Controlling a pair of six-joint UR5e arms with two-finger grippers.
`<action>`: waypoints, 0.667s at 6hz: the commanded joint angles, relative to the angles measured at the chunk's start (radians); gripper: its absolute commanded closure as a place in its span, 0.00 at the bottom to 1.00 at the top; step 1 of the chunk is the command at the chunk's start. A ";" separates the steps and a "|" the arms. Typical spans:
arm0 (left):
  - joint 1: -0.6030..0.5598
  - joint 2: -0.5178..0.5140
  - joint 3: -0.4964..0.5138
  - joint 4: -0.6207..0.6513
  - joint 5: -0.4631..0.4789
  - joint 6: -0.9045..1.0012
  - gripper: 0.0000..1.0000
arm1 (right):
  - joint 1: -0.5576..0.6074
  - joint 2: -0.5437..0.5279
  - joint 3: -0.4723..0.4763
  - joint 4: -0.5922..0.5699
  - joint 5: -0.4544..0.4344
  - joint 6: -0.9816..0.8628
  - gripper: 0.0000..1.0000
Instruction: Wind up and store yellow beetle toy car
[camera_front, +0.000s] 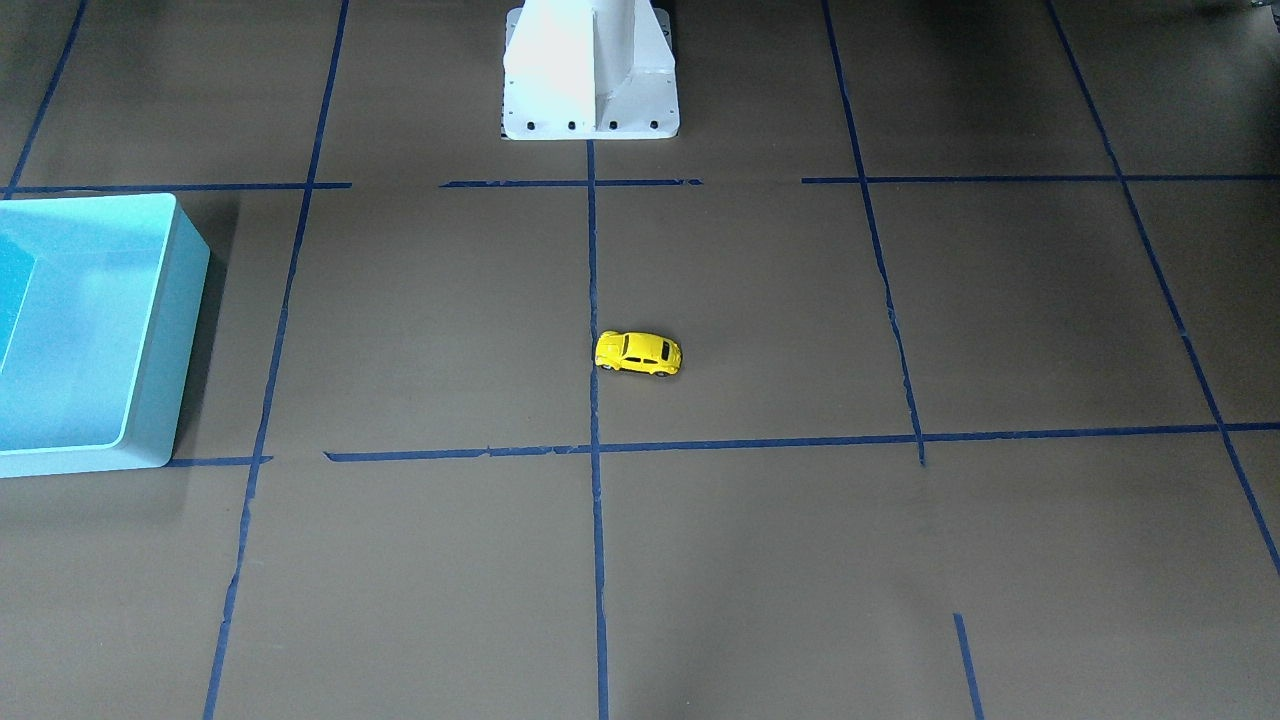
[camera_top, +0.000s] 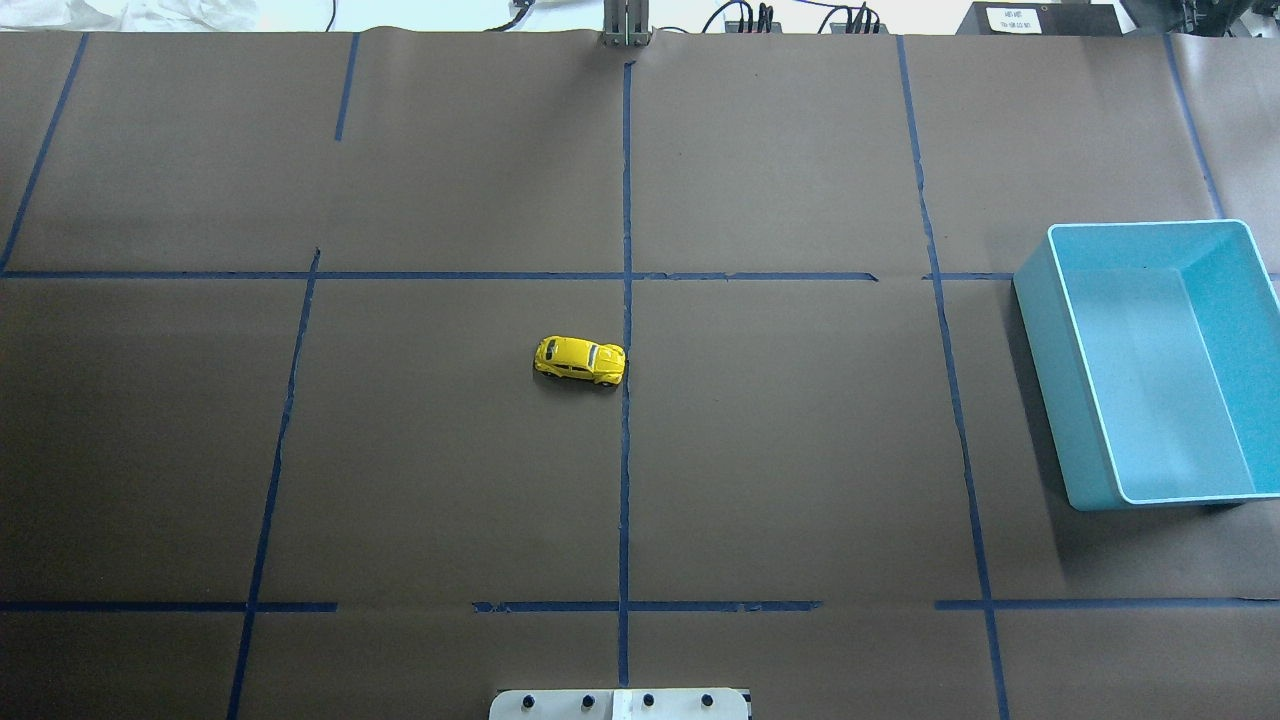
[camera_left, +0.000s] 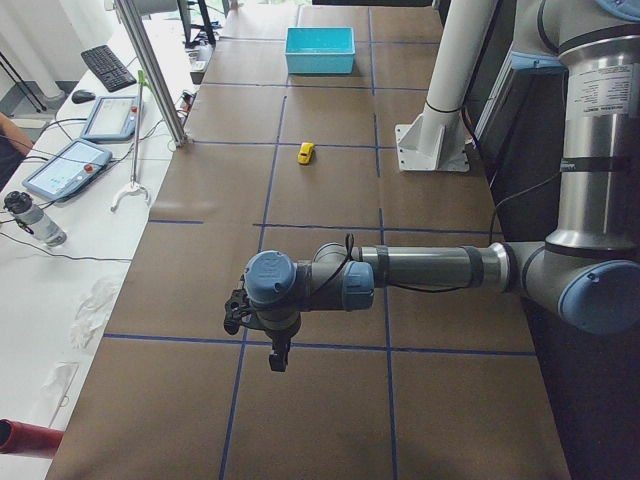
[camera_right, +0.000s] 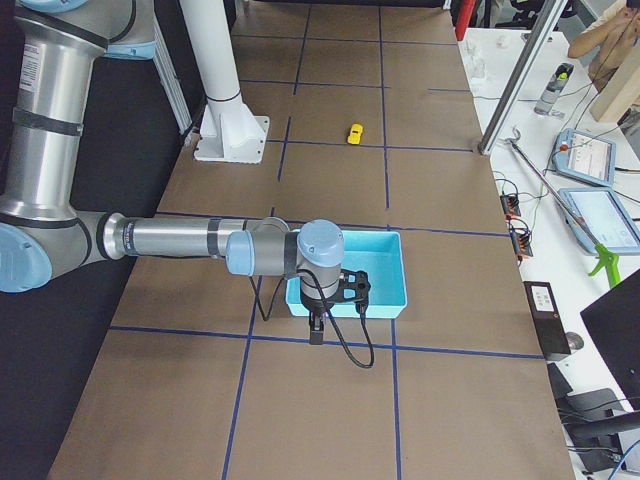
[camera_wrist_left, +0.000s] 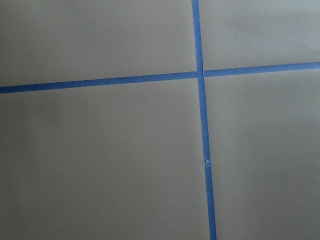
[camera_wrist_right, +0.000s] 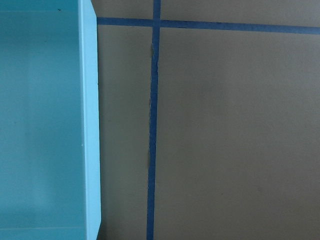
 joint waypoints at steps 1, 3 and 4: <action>0.000 0.000 -0.002 0.000 0.001 0.001 0.00 | 0.000 0.000 -0.001 -0.002 0.000 0.000 0.00; 0.005 -0.005 0.000 -0.001 0.001 0.001 0.00 | 0.000 0.000 -0.001 -0.002 0.000 0.000 0.00; 0.058 -0.017 -0.014 0.020 0.000 0.001 0.00 | 0.000 0.000 -0.001 -0.002 0.000 0.000 0.00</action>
